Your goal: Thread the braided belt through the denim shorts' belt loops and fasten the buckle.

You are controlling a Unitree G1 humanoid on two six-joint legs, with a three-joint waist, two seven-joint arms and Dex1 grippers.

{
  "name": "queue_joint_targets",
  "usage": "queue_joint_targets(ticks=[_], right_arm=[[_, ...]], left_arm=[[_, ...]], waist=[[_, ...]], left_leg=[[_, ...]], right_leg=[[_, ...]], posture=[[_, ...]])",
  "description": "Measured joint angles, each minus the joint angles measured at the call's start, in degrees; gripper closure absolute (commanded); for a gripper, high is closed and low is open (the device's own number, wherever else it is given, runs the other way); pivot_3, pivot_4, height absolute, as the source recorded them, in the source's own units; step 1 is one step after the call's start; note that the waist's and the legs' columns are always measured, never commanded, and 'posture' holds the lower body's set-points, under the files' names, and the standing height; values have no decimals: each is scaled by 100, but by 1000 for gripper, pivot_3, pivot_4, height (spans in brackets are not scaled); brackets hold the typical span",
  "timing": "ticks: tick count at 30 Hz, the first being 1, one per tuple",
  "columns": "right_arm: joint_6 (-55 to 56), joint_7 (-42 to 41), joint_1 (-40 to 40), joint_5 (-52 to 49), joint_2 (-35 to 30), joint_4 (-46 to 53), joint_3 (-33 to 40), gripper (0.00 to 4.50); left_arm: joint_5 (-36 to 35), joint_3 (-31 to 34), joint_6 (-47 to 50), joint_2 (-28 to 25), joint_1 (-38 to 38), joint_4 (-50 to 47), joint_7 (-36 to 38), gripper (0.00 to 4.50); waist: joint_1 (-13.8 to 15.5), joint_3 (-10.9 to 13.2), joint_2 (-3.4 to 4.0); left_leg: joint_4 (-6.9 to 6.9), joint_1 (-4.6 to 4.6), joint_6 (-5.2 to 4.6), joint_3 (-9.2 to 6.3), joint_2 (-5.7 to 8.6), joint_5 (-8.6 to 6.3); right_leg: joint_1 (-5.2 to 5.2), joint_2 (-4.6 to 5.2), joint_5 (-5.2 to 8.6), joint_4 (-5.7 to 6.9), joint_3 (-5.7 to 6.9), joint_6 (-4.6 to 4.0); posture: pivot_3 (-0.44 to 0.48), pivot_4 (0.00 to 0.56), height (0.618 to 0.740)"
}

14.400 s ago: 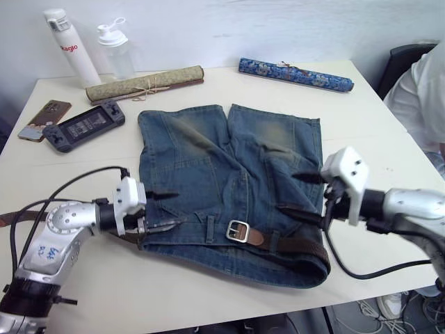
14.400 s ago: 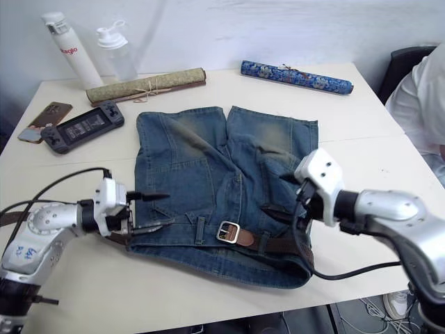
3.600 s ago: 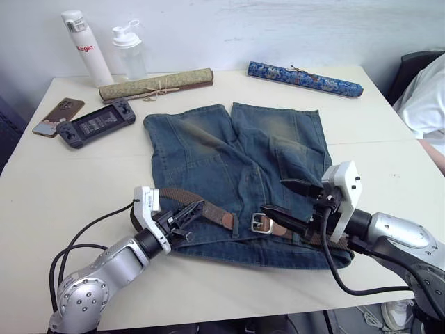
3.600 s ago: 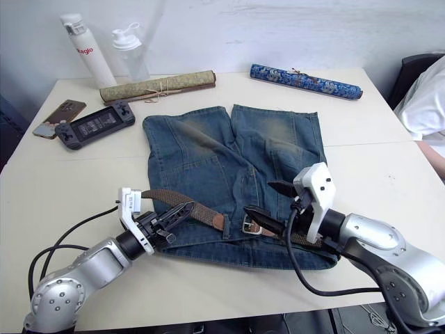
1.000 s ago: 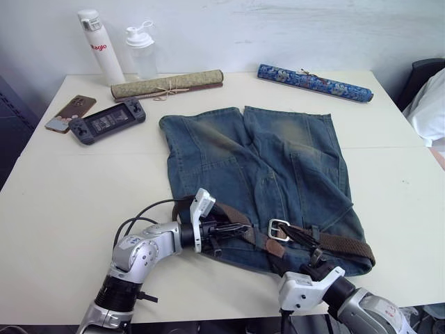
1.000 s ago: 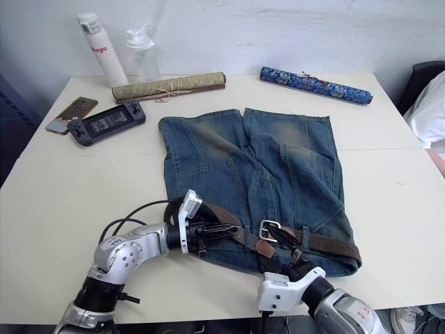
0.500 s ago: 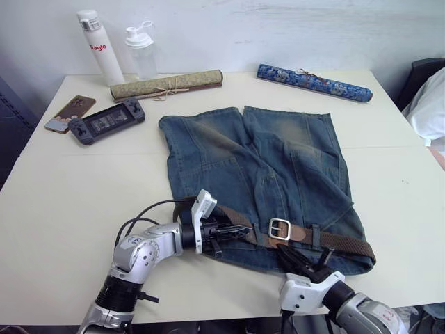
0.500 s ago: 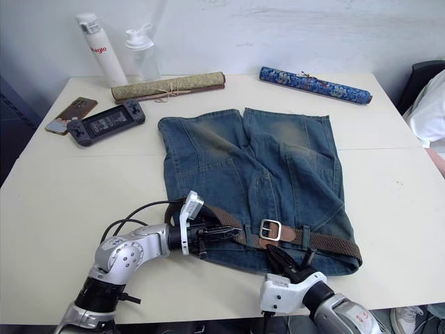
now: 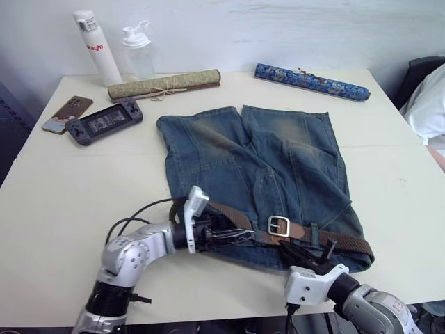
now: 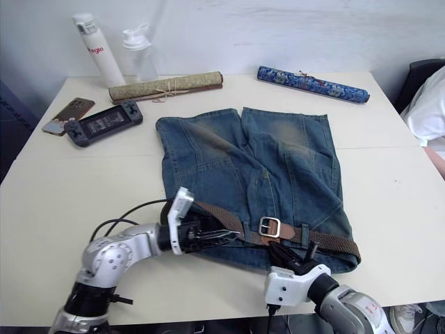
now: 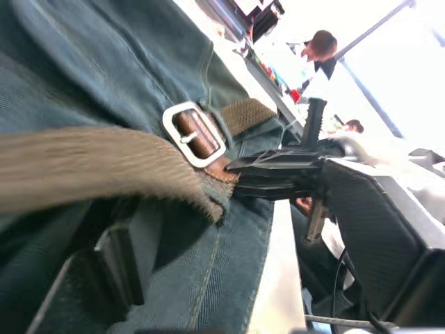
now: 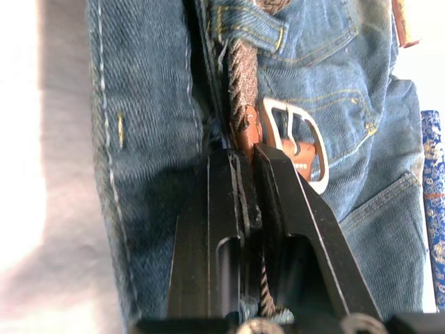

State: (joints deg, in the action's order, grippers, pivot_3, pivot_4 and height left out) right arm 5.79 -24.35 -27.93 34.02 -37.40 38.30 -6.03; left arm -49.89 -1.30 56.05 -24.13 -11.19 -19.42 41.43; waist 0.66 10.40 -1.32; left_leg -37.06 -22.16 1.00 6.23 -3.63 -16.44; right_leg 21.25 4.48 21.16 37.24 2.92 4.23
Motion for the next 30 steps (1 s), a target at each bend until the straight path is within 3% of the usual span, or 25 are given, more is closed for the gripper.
queue_joint_targets(ticks=[4, 8, 17, 25, 30], right_arm=[[34, -38, 27, 2, 1, 5, 96, 4500], [51, -100, 89, 4, 2, 8, 166, 4500], [159, -154, 31, -51, 41, 417, 534, 4500], [227, -292, -112, -61, 32, 751, 1253, 4500], [557, -437, -258, -343, -238, 732, 2262, 4500]], left_arm=[[-252, 80, 7, -744, 506, -539, 732, 757], [-26, -357, -309, -742, 546, -543, 998, 757], [1890, -1624, -2097, -998, 412, 31, 1299, 757], [2523, -1914, -3102, -1120, 377, 299, 1582, 757], [2543, -1938, -3251, -1120, 376, 402, 1591, 757]], waist=[[-63, 2, 3], [-55, 2, 0], [-69, -4, 9], [-68, -44, 42], [-73, -48, 46]], left_leg=[[-2, 0, 5, 2, 2, -2], [-9, 1, 2, 1, 6, -1], [-2, 4, 3, 14, 2, -1], [-2, 12, -3, 14, 1, -4], [-1, 35, -7, 14, 1, -5]], right_leg=[[3, 3, 6, 8, -1, -5], [-1, 3, 5, 10, -4, -4], [12, -2, 7, 19, -14, -7], [3, -1, 7, 19, -14, -7], [-20, -2, 7, 20, -16, -7]], posture=[[0, 150, 737], [0, 150, 737], [0, 150, 737], [0, 150, 737], [0, 150, 737]])
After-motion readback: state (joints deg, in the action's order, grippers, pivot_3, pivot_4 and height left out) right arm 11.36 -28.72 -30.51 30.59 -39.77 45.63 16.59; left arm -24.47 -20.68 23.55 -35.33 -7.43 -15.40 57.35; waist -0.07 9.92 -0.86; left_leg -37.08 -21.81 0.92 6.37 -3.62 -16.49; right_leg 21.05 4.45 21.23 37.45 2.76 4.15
